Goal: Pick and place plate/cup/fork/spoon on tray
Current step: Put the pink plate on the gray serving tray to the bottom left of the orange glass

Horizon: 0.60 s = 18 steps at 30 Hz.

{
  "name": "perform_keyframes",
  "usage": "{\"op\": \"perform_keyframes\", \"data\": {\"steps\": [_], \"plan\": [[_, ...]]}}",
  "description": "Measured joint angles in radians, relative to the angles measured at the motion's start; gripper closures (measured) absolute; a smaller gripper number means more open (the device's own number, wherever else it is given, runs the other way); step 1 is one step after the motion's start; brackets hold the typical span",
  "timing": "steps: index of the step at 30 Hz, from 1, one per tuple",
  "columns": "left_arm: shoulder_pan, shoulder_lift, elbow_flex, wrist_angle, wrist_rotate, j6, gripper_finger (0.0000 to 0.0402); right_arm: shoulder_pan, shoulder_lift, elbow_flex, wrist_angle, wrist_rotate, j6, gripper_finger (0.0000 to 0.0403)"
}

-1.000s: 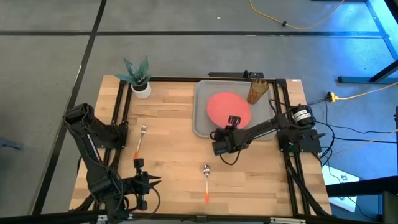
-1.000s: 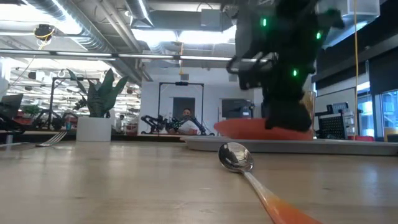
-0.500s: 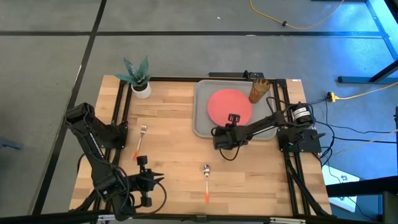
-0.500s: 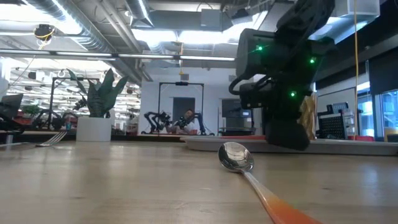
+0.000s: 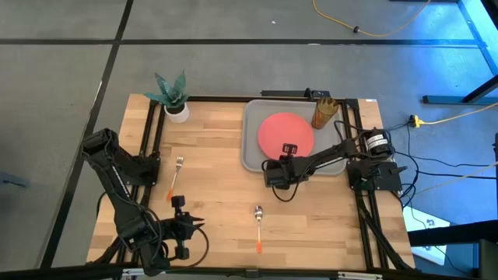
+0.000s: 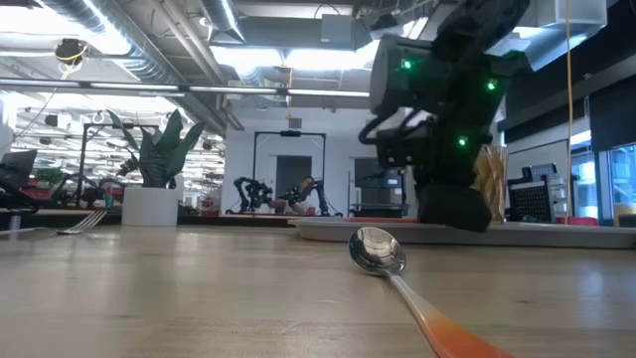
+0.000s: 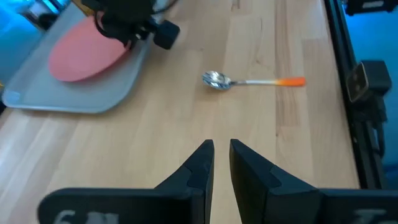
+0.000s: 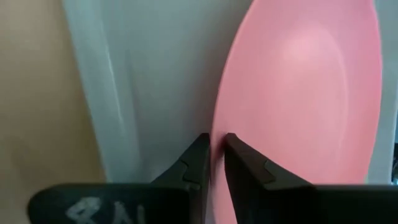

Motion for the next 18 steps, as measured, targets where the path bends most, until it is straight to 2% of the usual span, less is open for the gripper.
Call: {"op": "perform_keyframes", "data": {"steps": [5, 18], "plan": [[0.000, 0.000, 0.000, 0.000, 0.070, -0.001, 0.0357, 0.006, 0.000, 0.047, -0.064, 0.004, 0.004, 0.0351], [0.000, 0.000, 0.000, -0.001, 0.075, 0.000, 0.0357, 0.004, 0.000, 0.066, -0.137, 0.002, 0.039, 0.0350]]}}
